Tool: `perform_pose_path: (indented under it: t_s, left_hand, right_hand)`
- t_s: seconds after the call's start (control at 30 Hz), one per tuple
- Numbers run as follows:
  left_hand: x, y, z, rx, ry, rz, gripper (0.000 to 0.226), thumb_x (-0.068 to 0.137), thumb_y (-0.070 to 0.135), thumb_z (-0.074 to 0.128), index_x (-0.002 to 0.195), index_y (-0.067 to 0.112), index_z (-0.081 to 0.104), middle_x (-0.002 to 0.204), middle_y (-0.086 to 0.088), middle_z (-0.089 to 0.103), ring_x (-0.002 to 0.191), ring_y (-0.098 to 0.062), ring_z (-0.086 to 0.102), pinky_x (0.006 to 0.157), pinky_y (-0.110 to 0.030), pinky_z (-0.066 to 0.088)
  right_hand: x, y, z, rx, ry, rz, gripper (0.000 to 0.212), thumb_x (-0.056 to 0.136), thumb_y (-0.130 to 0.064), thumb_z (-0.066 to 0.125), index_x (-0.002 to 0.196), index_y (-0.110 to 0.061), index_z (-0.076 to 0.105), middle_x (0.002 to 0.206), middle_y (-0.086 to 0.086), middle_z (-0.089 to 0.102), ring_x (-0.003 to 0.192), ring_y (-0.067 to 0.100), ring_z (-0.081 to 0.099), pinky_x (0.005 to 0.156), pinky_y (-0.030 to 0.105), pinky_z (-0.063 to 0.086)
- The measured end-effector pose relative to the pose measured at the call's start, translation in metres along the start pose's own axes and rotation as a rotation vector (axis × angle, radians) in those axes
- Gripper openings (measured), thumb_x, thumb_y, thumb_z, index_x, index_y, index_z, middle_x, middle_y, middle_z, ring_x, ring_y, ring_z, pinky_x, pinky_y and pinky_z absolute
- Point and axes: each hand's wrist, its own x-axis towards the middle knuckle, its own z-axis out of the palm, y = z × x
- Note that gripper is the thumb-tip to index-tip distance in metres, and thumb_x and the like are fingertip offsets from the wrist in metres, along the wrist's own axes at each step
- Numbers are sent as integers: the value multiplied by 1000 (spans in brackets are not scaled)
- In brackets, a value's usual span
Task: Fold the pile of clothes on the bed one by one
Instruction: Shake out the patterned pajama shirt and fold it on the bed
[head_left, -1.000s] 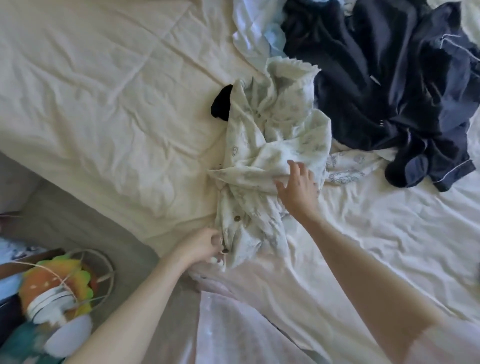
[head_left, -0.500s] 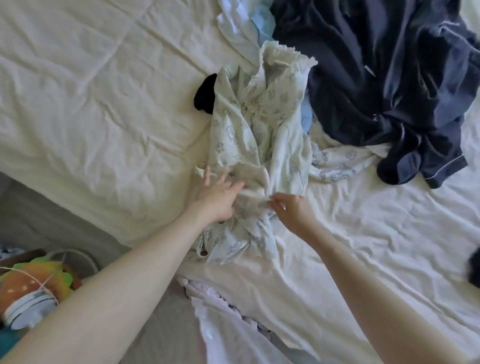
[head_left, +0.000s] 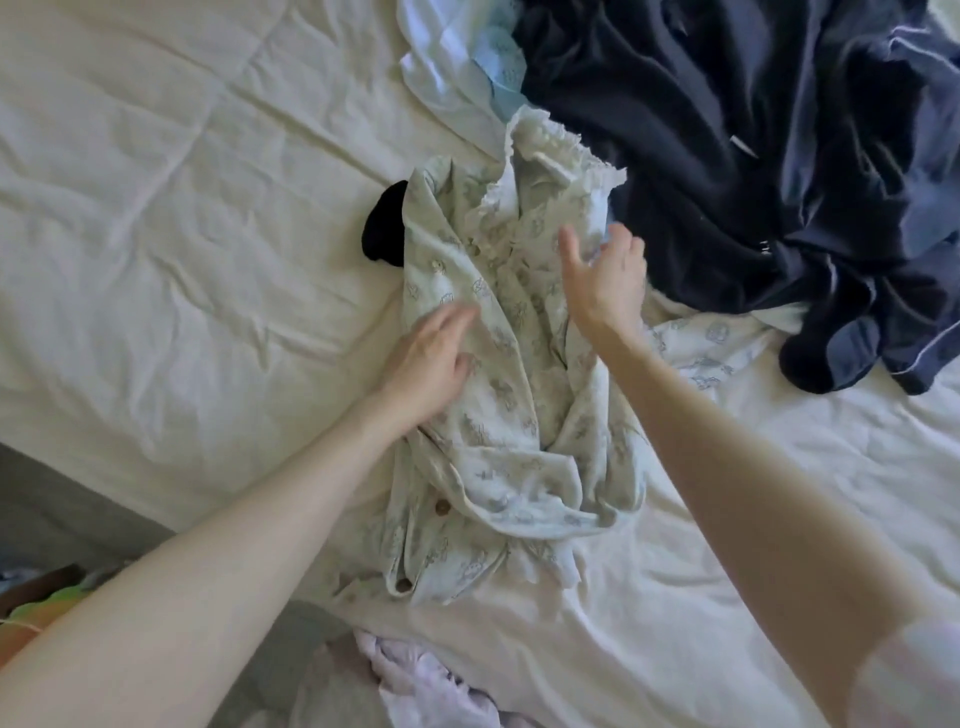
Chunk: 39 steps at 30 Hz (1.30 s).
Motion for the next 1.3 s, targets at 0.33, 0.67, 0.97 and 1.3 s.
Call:
perform_pose_path:
  t_s: [0.33, 0.67, 0.97, 1.3]
  left_hand:
    - [144, 7, -27, -196, 119, -158, 64, 89, 38, 61, 145, 20, 35, 148, -4, 39, 137, -26, 32, 112, -39, 29]
    - [92, 2, -110, -1003, 146, -303, 19, 96, 5, 47, 84, 13, 59, 57, 10, 64, 53, -2, 61, 52, -20, 49]
    - [-44, 13, -220, -628, -117, -308, 30, 85, 25, 66, 98, -2, 63, 78, -8, 61, 60, -18, 54, 54, -31, 43]
    - [-185, 41, -362, -1094, 214, -222, 21, 83, 20, 57, 83, 3, 69, 74, -10, 69, 59, -16, 67, 56, -24, 56]
  right_hand:
    - [24, -19, 12, 881, -113, 346, 16, 90, -10, 41, 76, -15, 42, 71, 8, 37, 64, 22, 33, 60, 29, 30]
    - [10, 5, -64, 927, -287, 394, 23, 87, -2, 42, 69, -16, 39, 64, -2, 38, 58, 10, 36, 57, 25, 32]
    - [-50, -56, -134, 697, -463, 341, 17, 93, -3, 50, 87, -7, 65, 90, 10, 71, 82, 21, 69, 80, 37, 56]
    - [-123, -201, -219, 953, -836, 107, 26, 92, -7, 38, 66, -11, 44, 49, 1, 37, 40, 13, 35, 40, 21, 31]
